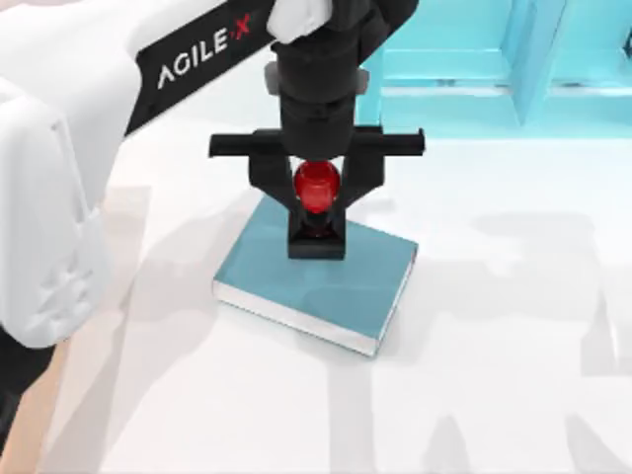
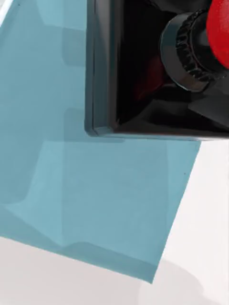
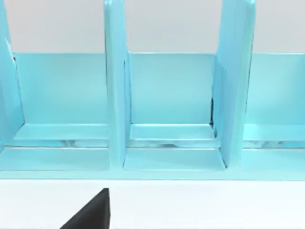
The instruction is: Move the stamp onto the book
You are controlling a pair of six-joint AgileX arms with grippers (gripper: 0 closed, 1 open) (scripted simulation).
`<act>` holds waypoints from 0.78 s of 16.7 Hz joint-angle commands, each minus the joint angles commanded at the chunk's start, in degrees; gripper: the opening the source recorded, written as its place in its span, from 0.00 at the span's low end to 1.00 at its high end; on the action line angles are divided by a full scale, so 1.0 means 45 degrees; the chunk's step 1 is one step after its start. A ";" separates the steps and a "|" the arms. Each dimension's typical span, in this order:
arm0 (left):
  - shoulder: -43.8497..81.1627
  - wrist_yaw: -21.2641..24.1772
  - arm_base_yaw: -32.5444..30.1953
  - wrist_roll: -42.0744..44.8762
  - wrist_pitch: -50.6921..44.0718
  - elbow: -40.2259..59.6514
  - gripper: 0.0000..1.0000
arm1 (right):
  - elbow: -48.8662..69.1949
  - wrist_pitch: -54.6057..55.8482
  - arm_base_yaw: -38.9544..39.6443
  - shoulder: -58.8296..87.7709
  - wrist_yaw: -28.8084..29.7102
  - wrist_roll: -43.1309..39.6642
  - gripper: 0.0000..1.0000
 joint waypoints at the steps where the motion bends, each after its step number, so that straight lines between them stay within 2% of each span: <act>1: 0.0000 0.0000 0.0000 0.0000 0.0000 0.0000 0.60 | 0.0000 0.0000 0.0000 0.0000 0.0000 0.0000 1.00; 6: 0.0000 0.0000 0.0000 0.0000 0.0000 0.0000 0.98 | 0.0000 0.0000 0.0000 0.0000 0.0000 0.0000 1.00; 13: 0.0000 0.0000 0.0000 0.0000 0.0000 0.0000 1.00 | 0.0000 0.0000 0.0000 0.0000 0.0000 0.0000 1.00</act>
